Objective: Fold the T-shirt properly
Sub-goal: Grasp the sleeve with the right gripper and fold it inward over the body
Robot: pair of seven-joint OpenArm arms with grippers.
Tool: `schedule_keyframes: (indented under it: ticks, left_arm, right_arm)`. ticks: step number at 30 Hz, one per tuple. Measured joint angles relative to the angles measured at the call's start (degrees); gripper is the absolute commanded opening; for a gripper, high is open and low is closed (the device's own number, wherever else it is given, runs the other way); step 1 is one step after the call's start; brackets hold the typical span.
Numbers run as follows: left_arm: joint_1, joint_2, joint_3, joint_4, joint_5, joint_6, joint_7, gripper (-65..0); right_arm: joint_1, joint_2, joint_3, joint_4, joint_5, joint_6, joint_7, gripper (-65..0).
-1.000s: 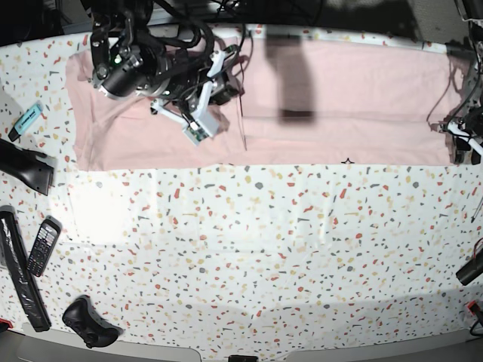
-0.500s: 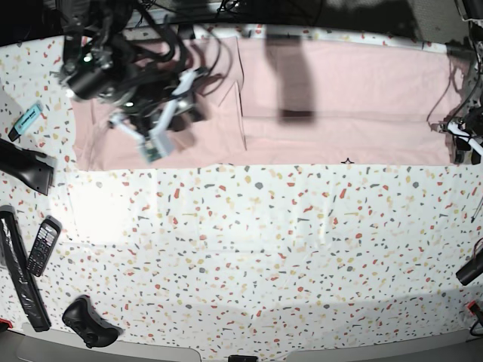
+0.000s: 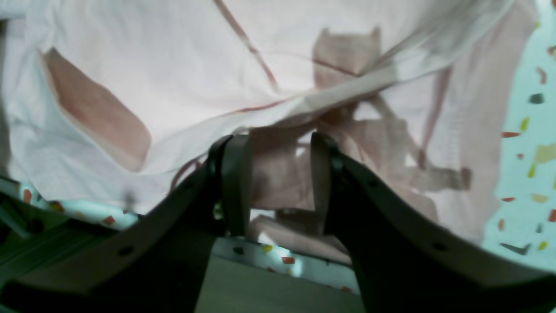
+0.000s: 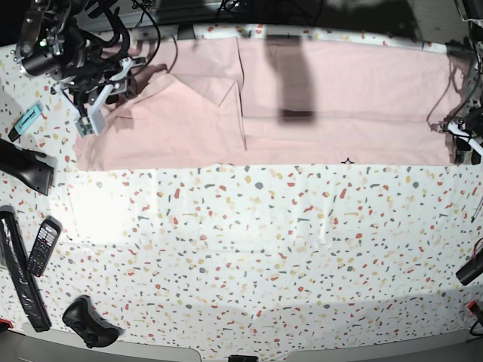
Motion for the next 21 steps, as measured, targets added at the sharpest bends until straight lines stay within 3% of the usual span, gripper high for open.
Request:
schedule_keyframes:
  ticks: [12, 14, 18, 21]
  left_arm:
    - [0.00, 0.00, 0.00, 0.00, 0.00, 0.00, -0.02, -39.6]
    - [0.00, -0.02, 0.00, 0.00, 0.00, 0.00, -0.02, -39.6]
    - [0.00, -0.17, 0.00, 0.00, 0.00, -0.04, 0.00, -39.6]
    - [0.00, -0.20, 0.00, 0.00, -0.02, -0.02, -0.02, -39.6]
  right_arm:
    - [-3.85, -0.02, 1.01, -2.05, -5.99, 0.04, 0.11, -43.3]
    - [-3.65, 0.00, 2.03, -1.97, -4.85, 0.04, 0.13, -43.5]
    - [-3.65, -0.02, 4.94, 1.03, 3.08, 0.04, 0.13, -43.5]
    - [-1.84, -0.02, 6.47, 1.90, 4.76, 0.07, 3.54, -43.5]
